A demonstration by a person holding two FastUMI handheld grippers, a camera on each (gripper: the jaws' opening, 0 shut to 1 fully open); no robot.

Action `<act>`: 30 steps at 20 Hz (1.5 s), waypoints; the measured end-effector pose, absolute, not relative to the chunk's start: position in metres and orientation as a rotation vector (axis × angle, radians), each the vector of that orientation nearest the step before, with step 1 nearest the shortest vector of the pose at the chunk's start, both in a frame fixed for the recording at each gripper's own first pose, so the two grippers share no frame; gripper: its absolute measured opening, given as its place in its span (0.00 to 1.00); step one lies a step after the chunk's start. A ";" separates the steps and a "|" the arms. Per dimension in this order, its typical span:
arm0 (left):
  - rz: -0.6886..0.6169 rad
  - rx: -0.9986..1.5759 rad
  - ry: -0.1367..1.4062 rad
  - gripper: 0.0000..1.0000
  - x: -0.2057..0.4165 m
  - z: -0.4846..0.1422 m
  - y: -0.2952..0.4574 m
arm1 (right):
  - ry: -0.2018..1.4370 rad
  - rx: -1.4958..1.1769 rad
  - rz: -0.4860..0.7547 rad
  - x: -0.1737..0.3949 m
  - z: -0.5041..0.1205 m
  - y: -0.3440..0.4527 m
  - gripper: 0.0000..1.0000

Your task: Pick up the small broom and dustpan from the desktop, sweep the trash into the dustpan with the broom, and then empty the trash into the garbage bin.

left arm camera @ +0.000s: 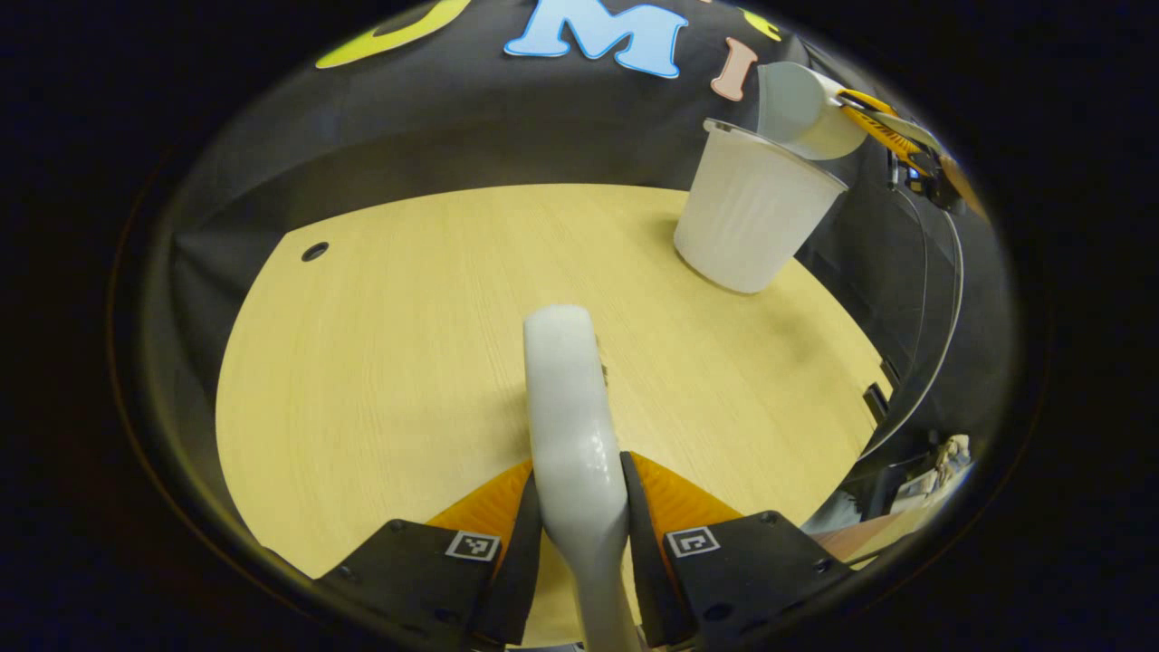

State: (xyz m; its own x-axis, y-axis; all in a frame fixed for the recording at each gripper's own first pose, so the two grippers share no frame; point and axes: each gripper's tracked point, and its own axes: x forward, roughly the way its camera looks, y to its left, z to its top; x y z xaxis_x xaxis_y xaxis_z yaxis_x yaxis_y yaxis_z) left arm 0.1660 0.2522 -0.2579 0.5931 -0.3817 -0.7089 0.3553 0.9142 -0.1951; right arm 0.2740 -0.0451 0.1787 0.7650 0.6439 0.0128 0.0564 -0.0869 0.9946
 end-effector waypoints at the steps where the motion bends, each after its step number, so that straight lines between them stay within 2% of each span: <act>1: -0.426 -0.039 0.831 0.55 0.163 -0.258 0.252 | 0.584 1.583 0.555 0.272 0.180 -0.041 0.26; 10: -0.359 -0.057 0.824 0.55 0.156 -0.260 0.272 | 0.636 1.246 0.641 0.252 0.159 0.005 0.26; 17: -0.351 -0.063 0.816 0.55 0.160 -0.262 0.282 | 0.713 1.021 0.623 0.234 0.123 0.032 0.26; 22: -0.354 -0.072 0.829 0.52 0.163 -0.267 0.293 | 0.751 0.877 0.533 0.231 0.082 0.046 0.26; 23: -0.357 -0.075 0.833 0.55 0.163 -0.269 0.294 | 0.762 0.845 0.509 0.232 0.071 0.051 0.26; 30: -0.334 -0.076 0.840 0.55 0.164 -0.270 0.308 | 0.846 0.606 0.390 0.243 -0.016 0.071 0.26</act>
State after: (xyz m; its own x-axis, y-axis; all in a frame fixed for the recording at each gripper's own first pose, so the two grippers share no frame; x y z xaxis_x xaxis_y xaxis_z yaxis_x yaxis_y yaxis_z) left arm 0.1641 0.3076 -0.2703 0.6186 -0.3200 -0.7176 0.2602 0.9452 -0.1972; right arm 0.2428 0.0707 -0.0159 0.6087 0.5455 -0.5760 -0.0833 0.7660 0.6374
